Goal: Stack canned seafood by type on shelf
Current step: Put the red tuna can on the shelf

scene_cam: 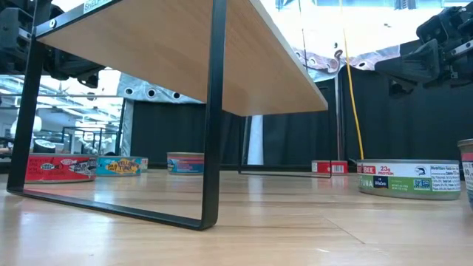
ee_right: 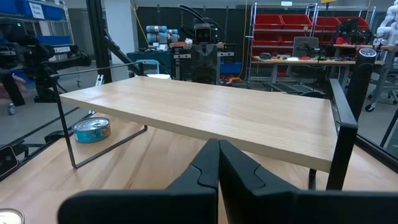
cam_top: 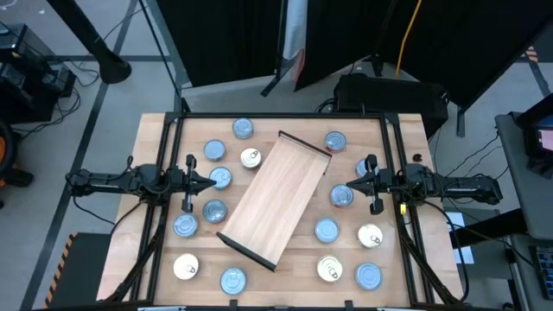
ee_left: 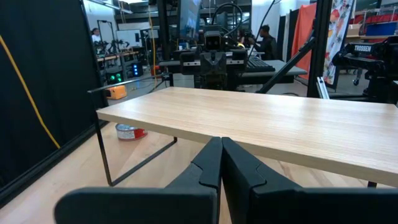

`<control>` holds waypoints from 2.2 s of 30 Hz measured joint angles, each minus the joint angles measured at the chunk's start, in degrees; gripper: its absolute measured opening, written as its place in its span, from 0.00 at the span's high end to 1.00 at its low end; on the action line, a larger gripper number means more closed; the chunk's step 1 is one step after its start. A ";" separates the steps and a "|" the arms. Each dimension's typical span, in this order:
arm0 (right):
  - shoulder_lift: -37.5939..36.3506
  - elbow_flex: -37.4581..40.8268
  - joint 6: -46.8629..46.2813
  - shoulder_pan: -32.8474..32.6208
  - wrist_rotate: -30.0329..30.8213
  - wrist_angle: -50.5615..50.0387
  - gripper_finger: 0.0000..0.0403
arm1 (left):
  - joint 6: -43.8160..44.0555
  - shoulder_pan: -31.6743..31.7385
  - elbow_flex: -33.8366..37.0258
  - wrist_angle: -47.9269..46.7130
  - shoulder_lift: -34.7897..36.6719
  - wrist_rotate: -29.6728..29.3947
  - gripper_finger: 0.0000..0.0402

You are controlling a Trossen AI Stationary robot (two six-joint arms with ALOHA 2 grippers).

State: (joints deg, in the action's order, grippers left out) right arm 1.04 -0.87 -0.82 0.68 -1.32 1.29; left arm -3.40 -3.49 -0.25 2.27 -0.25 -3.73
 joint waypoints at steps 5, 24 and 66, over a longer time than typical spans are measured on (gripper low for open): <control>0.00 0.07 -0.02 -0.02 -0.02 0.96 1.00 | 0.00 0.02 0.00 0.00 0.01 0.00 0.97; 1.43 -8.11 -6.02 -0.02 3.59 -1.50 1.00 | -0.31 0.02 0.00 0.02 0.02 -0.02 0.97; 51.74 -46.20 -42.11 -10.13 11.56 -53.75 1.00 | 1.57 0.02 -4.02 -0.39 -0.07 -8.47 0.97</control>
State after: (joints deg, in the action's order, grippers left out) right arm 52.78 -47.07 -42.93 -9.45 10.24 -52.47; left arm -1.83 -3.46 -4.27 1.88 -0.32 -12.20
